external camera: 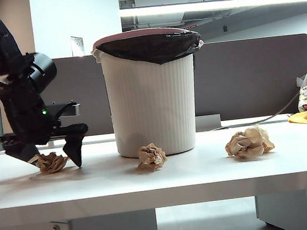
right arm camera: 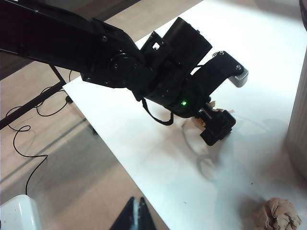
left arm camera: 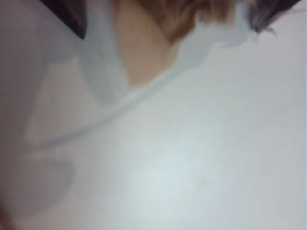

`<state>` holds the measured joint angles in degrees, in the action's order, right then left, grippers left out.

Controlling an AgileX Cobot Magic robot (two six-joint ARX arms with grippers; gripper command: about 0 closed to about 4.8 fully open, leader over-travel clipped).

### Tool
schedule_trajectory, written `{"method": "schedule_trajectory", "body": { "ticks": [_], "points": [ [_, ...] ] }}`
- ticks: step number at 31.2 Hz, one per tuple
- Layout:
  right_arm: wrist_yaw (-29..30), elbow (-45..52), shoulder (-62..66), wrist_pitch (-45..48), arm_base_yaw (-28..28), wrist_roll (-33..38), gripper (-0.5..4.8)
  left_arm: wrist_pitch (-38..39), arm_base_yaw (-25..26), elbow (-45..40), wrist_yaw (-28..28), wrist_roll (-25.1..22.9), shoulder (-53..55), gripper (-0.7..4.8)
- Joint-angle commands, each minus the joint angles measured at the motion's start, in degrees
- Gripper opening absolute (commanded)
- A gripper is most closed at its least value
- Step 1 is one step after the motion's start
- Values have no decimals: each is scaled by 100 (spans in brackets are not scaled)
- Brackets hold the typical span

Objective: Pick up all the trash on the table and put it in the trash can.

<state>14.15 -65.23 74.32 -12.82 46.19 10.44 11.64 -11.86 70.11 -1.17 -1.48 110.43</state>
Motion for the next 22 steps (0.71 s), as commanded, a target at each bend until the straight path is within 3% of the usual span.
{"method": "schedule_trajectory", "body": {
  "ticks": [1,2,4,6,13,19,22],
  "points": [
    [-4,-28,-31,37,2,-22,-8,39,-4,11,-11,4,57,370],
    [-4,-28,-31,31,2,-22,-8,70,-7,11,-11,4,70,278],
    [0,-28,-31,22,4,-20,-8,162,-7,11,-9,2,70,18],
    [-2,-31,-31,20,4,-22,-8,247,-7,13,-11,50,61,-8],
    [-79,-76,-210,57,-70,-181,-8,503,-7,46,271,400,-385,-6],
    [-111,-374,-522,-87,-407,-186,-8,129,-74,83,623,914,-1600,-6],
    [-365,-560,-726,-197,-610,-190,-8,13,-192,380,844,946,-2199,-6]
  ]
}}
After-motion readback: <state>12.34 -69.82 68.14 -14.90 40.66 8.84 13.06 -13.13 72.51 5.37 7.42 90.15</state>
